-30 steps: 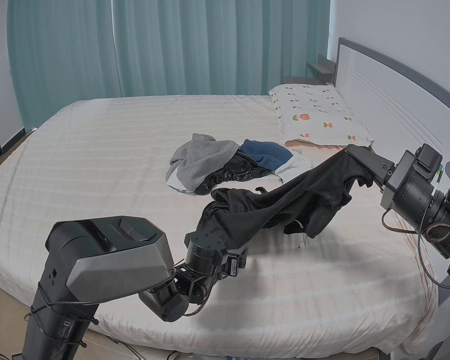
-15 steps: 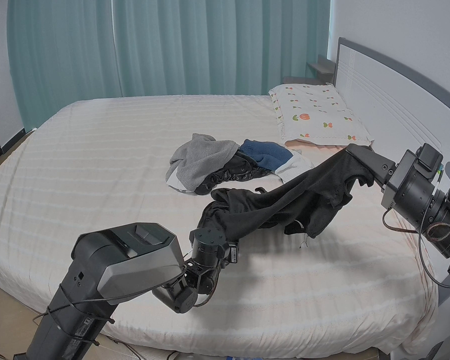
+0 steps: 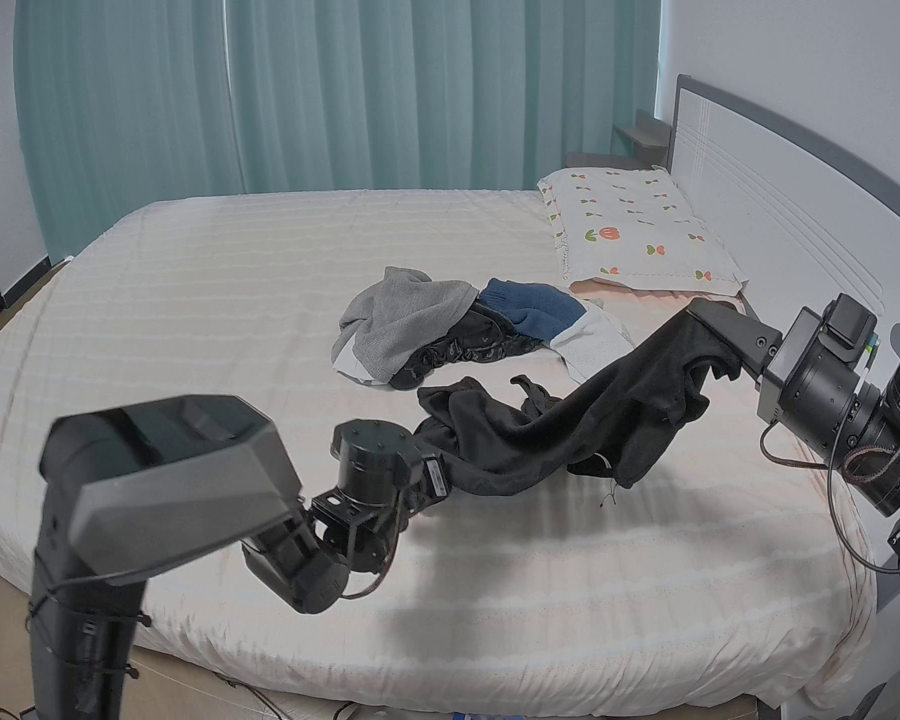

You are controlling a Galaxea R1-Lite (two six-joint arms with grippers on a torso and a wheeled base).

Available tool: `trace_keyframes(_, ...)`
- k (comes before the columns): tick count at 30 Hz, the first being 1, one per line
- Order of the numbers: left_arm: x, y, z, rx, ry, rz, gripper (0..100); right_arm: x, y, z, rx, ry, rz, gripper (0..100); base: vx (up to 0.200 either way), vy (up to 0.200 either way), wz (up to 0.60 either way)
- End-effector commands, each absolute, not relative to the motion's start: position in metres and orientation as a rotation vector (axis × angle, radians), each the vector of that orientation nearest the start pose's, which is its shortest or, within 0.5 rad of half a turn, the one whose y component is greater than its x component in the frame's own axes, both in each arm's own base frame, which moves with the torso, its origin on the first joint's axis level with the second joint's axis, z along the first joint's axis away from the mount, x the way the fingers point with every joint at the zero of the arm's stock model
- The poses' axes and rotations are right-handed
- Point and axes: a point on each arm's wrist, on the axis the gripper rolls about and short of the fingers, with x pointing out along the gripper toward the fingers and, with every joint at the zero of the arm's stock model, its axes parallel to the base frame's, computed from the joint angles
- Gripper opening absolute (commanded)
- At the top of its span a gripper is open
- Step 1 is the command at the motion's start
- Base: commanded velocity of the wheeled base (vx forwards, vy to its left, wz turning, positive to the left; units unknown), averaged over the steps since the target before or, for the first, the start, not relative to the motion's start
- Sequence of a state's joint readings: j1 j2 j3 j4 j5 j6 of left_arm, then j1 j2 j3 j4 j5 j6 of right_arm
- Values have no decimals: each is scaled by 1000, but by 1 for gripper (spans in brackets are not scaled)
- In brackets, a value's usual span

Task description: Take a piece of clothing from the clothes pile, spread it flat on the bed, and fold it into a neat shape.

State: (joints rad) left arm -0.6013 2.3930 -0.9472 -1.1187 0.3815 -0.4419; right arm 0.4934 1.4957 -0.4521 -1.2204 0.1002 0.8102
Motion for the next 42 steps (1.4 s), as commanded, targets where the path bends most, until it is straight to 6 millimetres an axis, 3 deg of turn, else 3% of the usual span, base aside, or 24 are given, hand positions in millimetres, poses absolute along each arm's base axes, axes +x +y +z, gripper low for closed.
trace_keyframes(1, 300, -178, 148, -455, 220, -124, 0, 213, 108, 198, 819, 72, 585, 0, 0, 0, 0)
trace_keyframes(6, 252, -147, 223, -580, 165, -148, 0, 204, 85, 228, 831, -118, 585, 0, 0, 0, 0)
trace_keyframes(8, 239, -136, 232, -591, 155, -163, 0, 202, 80, 229, 831, -128, 580, 0, 0, 0, 0)
trace_keyframes(13, 229, -128, 200, -583, 265, -153, 0, 211, 88, 210, 817, -50, 562, 0, 0, 0, 0)
trace_keyframes(21, 230, -129, 157, -780, 414, -181, 0, 225, 101, 172, 829, 107, 496, 0, 0, 0, 0)
trace_keyframes(25, 215, -126, 137, -774, 498, -174, 0, 233, 105, 169, 854, 87, 417, 0, 0, 0, 0)
trace_keyframes(31, 215, -121, 134, -784, 523, -187, 0, 230, 103, 172, 858, 67, 402, 0, 0, 0, 0)
trace_keyframes(42, 205, -116, 123, -766, 570, -177, 0, 228, 111, 168, 856, 93, 423, 0, -200, 0, 0)
